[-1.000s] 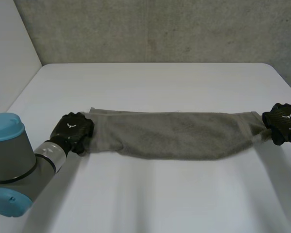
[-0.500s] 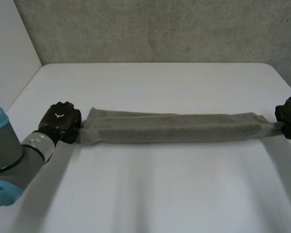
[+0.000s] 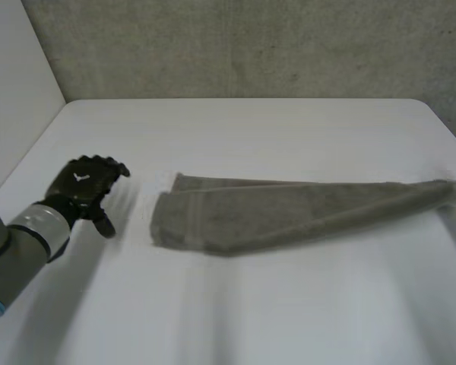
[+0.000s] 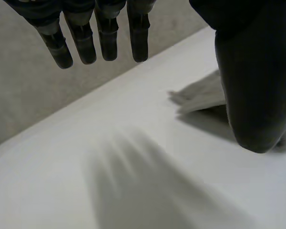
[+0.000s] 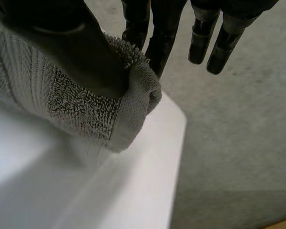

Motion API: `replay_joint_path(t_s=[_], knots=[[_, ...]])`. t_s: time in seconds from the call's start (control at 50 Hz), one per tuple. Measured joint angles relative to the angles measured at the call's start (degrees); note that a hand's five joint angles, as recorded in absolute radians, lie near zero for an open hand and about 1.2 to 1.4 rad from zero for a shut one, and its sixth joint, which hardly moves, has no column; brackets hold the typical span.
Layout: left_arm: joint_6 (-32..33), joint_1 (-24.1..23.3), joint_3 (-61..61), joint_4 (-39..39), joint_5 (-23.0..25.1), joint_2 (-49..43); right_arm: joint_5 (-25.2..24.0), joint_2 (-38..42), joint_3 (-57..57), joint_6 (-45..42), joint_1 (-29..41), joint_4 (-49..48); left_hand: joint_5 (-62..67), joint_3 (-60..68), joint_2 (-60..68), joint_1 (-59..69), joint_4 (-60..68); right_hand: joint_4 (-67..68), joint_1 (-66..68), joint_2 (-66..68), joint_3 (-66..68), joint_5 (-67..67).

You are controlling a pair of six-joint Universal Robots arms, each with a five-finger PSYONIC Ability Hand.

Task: Fold the towel.

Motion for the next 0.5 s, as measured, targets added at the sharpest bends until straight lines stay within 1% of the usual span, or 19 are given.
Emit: replay_joint_path(t_s=[0.14,0.22,0.28,0.3,0.36,0.38,0.42,0.44,0.48,0.5], knots=[[-0.5,1.5,0.0,0.0,0.1,2.9,0.3,-2.0,-7.3,1.0,1.0,4.1,0.0,0.0,0.0,0.0,0.0,0.0,0.0,0.0,0.0,0.0],[-0.6,1.5,0.0,0.1,0.1,3.7,1.0,-3.3,-10.4,2.4,5.6,5.1,0.0,0.0,0.0,0.0,0.0,0.0,0.0,0.0,0.0,0.0],[-0.7,1.4,0.1,0.2,0.1,4.1,2.1,-3.8,-12.1,3.3,12.3,5.1,0.0,0.0,0.0,0.0,0.0,0.0,0.1,0.5,0.0,0.0],[-0.7,1.4,0.1,0.2,0.1,4.2,2.2,-3.8,-12.4,3.4,13.5,5.1,0.0,0.0,0.0,0.0,0.0,0.0,0.1,0.5,0.0,0.0],[-0.7,1.3,0.2,0.2,-0.1,4.4,4.1,-3.1,-13.8,3.7,22.5,4.5,-0.2,0.0,0.0,0.0,0.0,0.0,0.1,0.5,0.0,0.0],[-0.8,1.3,0.3,0.2,-0.1,4.4,4.5,-2.9,-14.1,3.7,24.3,4.4,-0.2,0.0,0.0,0.0,0.0,0.0,0.1,0.5,0.0,0.0],[-0.9,1.2,0.2,0.2,-0.2,4.7,6.1,-1.2,-15.3,3.5,31.5,3.3,-0.2,0.0,0.0,0.0,0.0,0.0,0.1,0.5,0.0,0.0],[-1.0,1.2,0.2,0.2,-0.2,4.7,6.6,-0.6,-15.6,3.4,33.4,2.9,-0.2,0.0,0.0,0.0,0.0,0.0,0.1,0.5,0.0,0.0],[-1.4,1.2,0.2,0.2,-0.3,5.0,8.2,2.0,-16.8,3.0,41.0,1.0,-0.2,0.0,0.0,0.0,0.0,0.0,0.1,0.5,0.0,0.0],[-1.5,1.1,0.2,0.2,-0.3,5.1,8.6,2.9,-17.2,2.9,43.0,0.3,-0.2,0.0,0.0,0.0,0.0,0.0,0.1,0.5,0.0,0.0]])
